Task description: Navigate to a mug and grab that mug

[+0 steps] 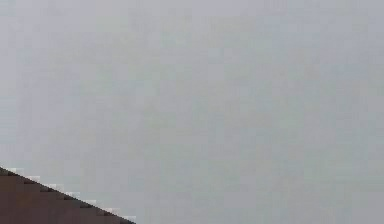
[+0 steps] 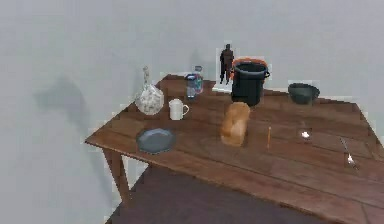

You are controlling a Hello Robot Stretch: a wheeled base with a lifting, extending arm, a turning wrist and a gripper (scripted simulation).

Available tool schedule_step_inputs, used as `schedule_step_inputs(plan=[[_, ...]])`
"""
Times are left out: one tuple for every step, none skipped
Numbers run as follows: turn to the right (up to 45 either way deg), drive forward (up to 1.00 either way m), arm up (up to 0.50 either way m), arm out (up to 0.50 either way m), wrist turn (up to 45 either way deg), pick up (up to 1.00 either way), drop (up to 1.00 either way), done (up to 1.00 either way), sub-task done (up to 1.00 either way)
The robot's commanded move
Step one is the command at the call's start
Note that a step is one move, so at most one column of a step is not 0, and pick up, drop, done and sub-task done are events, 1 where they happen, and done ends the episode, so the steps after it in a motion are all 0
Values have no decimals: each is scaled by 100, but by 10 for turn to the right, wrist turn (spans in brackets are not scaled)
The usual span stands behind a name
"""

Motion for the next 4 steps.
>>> schedule_step_inputs(plan=[[450,0,0,0,0,0,0,0,0],[450,0,0,0,0,0,0,0,0],[210,0,0,0,0,0,0,0,0],[0,30,0,0,0,0,0,0,0]])
